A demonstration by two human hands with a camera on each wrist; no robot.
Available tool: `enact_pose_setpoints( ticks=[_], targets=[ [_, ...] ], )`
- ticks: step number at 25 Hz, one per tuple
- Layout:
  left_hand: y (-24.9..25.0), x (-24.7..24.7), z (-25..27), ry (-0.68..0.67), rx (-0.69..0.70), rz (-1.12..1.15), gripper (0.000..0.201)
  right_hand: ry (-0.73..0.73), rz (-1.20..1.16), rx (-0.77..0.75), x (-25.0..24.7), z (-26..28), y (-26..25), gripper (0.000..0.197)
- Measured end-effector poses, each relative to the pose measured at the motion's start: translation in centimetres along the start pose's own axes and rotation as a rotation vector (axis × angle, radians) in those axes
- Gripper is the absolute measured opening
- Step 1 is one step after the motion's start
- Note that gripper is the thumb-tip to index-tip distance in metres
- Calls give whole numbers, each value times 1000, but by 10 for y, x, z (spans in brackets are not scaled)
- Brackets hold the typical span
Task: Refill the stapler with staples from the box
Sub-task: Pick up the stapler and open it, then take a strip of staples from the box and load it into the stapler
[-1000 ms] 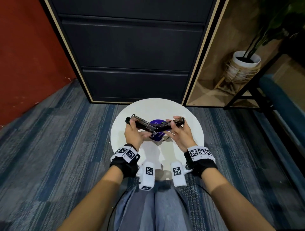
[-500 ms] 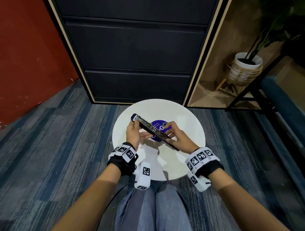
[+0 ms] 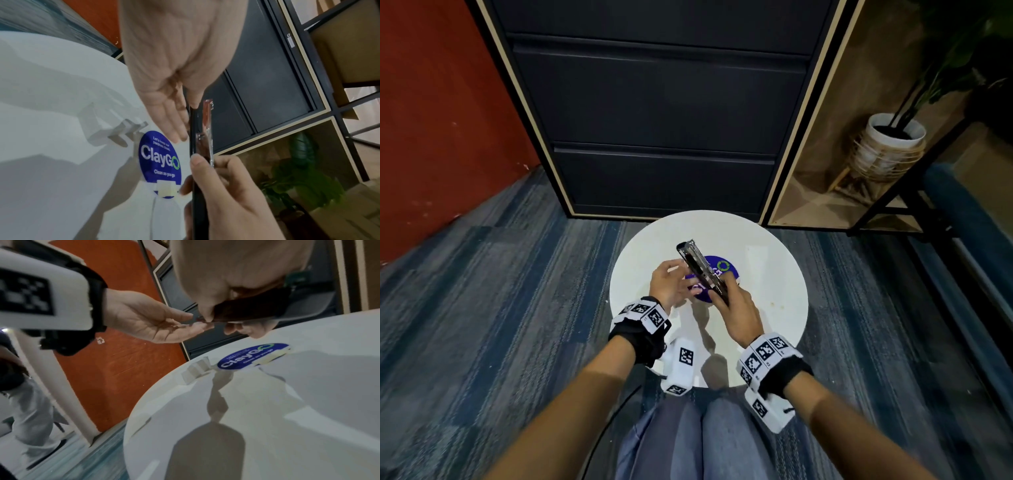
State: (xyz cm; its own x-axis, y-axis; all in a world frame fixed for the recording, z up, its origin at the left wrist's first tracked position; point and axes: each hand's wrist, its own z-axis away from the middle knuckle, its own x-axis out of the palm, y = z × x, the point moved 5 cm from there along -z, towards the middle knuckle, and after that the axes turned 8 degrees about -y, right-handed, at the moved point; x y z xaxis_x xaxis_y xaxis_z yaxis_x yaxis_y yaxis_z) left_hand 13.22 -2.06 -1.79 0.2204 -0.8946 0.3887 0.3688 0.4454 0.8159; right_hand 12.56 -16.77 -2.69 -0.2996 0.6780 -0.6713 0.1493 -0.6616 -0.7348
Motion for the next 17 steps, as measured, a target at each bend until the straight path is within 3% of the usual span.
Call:
enact_pose_setpoints(
  ticks=[6, 10, 14, 17],
  targets=[
    [-26, -35, -12, 180, 143, -474, 21, 110, 232, 274, 11, -45, 40, 28],
    [-31, -55, -12, 261, 89, -872, 39, 166, 323, 375, 17, -50, 62, 27],
    [-39, -57, -16, 247, -38, -953, 62, 167, 312, 405, 19, -52, 67, 32],
    [-42, -56, -20, 231, -7, -1058, 59, 163, 295, 413, 17, -53, 64, 37]
  ],
)
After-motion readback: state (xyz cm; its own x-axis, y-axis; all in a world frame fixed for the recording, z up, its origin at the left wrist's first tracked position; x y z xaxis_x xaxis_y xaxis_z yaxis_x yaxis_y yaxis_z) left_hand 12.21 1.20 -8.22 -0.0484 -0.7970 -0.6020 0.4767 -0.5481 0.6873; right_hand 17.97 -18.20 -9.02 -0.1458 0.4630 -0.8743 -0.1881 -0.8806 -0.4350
